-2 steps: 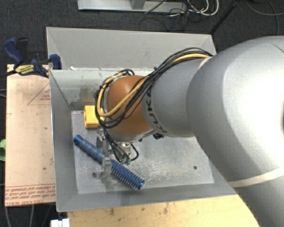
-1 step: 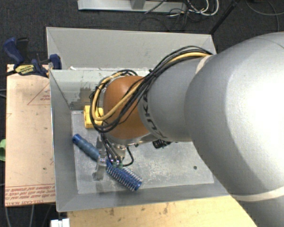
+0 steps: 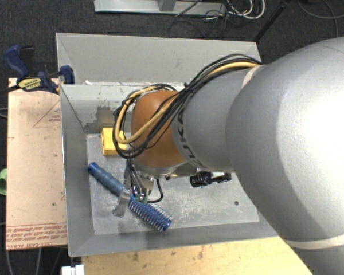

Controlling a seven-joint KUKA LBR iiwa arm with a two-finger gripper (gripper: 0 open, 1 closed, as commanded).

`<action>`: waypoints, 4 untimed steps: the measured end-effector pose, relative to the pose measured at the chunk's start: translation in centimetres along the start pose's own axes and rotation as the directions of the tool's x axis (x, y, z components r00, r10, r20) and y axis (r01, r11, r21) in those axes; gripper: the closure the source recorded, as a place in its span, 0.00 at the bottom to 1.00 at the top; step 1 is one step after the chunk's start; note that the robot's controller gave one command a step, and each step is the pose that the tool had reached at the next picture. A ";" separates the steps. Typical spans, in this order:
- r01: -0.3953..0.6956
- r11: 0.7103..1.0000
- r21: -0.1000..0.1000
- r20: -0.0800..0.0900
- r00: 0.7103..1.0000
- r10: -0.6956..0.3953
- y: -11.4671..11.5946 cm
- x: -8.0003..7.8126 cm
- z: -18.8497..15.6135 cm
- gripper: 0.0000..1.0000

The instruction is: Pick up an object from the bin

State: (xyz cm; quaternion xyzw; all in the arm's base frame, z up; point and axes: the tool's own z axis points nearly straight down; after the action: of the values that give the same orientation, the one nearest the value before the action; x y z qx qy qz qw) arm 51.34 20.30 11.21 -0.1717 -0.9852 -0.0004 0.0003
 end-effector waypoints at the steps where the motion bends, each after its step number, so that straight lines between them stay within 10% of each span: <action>1: -0.116 0.993 0.002 -0.003 0.993 0.116 -0.5 0.2 4.4 0.00; 2: -0.116 0.993 0.000 0.000 0.993 0.116 -0.5 0.2 4.4 0.00; 3: -0.115 0.993 0.001 0.000 0.993 0.115 -0.4 0.2 4.4 1.00; 4: -0.112 0.994 -0.003 0.003 0.994 0.112 -0.4 0.1 -1.6 1.00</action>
Offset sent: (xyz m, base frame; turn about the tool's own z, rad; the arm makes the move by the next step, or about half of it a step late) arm -0.0027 -0.0036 -0.0421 0.1188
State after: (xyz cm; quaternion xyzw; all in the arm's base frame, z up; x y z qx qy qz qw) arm 51.10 20.00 12.79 -0.2267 -0.9740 -0.0015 -0.0014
